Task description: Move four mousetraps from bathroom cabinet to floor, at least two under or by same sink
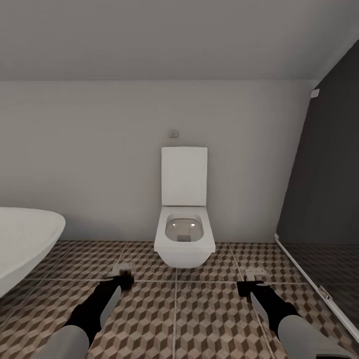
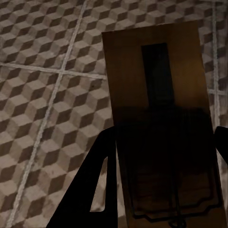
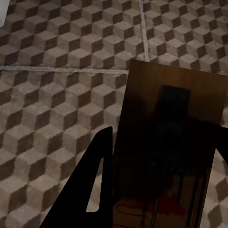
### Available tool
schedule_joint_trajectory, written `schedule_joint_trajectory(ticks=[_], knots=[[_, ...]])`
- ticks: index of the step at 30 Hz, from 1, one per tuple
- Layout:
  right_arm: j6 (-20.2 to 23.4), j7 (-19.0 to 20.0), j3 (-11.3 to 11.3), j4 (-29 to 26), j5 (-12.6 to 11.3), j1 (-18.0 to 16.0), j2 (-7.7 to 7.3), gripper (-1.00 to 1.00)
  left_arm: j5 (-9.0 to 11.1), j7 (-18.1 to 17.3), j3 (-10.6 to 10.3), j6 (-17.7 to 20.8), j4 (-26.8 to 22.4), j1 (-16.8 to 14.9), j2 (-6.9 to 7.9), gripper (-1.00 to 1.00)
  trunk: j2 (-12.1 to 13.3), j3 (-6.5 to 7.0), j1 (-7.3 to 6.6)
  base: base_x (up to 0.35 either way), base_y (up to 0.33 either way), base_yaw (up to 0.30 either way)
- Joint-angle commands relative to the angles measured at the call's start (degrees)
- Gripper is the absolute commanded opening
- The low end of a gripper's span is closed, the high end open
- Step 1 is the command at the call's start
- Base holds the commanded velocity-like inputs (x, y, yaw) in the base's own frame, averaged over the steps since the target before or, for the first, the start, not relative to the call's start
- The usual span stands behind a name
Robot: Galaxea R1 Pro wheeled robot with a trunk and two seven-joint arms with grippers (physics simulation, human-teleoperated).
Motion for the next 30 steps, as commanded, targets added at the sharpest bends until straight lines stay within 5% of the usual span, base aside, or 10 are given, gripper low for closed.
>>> schedule_joint_trajectory(ticks=[1,15,30], knots=[[0.3,0.1,-0.1,-0.1,0.2,0.0,0.01,-1.00,0.5,0.8,-0.3,0.0,-0.4,0.0,0.01,-1.00,0.0,-0.06,-0.01,0.000,0.000,0.000],[0.3,-0.4,-0.1,0.2,0.1,0.0,0.03,-1.00,0.6,1.0,-0.3,-0.4,-1.9,0.0,-0.06,-1.00,0.0,-0.06,-0.01,0.015,0.006,0.000],[0.3,-0.4,0.0,0.2,0.2,0.0,0.01,-1.00,0.7,0.8,-0.1,-0.4,-1.9,0.0,0.10,-1.00,0.0,-0.06,-0.01,0.295,0.020,0.000]])
